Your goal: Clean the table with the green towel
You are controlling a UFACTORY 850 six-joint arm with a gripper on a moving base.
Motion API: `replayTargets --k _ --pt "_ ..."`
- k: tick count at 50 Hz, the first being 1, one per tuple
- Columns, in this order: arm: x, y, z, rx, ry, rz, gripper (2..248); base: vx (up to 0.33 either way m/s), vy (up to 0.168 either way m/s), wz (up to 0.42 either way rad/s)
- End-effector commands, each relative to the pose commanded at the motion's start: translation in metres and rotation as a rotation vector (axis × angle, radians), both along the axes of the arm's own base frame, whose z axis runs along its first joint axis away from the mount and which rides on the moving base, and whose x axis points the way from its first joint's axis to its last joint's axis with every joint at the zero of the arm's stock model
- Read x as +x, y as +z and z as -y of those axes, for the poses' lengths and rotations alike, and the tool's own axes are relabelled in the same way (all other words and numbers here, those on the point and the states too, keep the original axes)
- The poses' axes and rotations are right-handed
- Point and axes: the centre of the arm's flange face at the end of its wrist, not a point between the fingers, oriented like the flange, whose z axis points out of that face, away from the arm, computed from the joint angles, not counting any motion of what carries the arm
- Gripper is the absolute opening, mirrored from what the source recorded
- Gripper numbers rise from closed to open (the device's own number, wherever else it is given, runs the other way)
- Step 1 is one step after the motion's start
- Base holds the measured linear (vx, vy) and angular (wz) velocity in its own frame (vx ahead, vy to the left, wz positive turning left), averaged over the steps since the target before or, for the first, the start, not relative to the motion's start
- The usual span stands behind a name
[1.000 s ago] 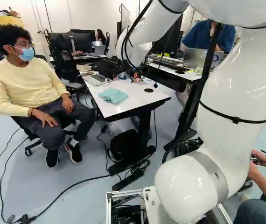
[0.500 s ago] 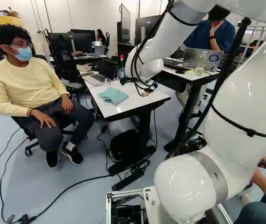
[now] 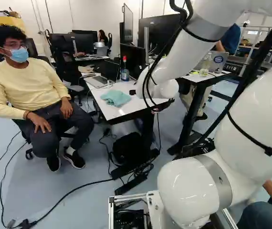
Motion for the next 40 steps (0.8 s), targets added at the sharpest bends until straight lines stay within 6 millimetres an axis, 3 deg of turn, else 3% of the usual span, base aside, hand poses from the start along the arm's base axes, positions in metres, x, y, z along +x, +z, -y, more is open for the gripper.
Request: replayTargets --k 21,40 --pt "-0.048 -0.030 0.014 0.000 -0.029 0.069 247 0.000 0.000 0.000" --pt "-0.079 -0.048 0.022 -0.001 -0.047 0.112 247 0.000 0.000 0.000"
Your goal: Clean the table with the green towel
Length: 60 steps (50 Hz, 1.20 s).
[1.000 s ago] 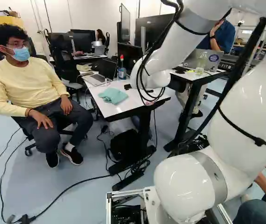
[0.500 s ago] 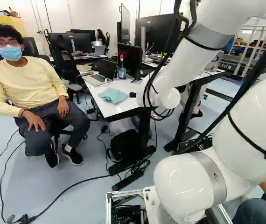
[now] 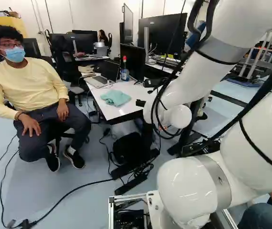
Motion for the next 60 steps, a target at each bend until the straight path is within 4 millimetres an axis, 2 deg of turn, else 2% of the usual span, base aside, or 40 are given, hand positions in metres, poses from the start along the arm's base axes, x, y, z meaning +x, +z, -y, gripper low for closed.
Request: replayTargets --k 26,60 --pt "-0.024 -0.013 0.004 -0.001 -0.013 0.031 247 0.000 0.000 0.000" --pt "-0.026 -0.014 0.005 -0.001 -0.014 0.035 247 0.000 0.000 0.000"
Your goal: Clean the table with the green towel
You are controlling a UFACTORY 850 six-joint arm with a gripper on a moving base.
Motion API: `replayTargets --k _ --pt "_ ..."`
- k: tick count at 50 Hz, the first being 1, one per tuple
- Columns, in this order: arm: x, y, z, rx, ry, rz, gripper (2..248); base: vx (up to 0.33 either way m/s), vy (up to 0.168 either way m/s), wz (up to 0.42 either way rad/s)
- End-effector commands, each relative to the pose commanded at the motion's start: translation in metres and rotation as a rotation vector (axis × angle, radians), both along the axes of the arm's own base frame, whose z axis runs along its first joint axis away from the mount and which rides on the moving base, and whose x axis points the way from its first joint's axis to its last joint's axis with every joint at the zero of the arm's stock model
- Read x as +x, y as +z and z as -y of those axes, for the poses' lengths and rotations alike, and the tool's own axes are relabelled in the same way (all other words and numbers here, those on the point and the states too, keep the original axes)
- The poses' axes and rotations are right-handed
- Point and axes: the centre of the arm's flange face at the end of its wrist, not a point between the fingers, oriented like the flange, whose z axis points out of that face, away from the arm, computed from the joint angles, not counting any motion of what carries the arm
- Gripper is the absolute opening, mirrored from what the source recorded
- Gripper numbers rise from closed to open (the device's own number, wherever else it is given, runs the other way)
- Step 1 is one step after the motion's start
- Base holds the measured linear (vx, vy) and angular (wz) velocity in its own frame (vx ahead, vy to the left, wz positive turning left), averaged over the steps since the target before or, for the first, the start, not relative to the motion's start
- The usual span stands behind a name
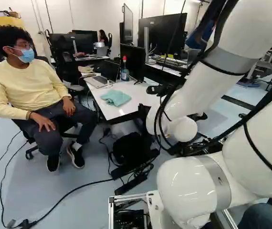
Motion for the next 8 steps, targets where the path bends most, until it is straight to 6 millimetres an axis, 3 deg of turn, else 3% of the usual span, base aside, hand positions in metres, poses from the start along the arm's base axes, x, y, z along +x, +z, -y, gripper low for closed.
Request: replayTargets --k 8 --pt "0.0000 0.0000 0.0000 0.000 0.000 0.000 247 0.000 0.000 0.000"
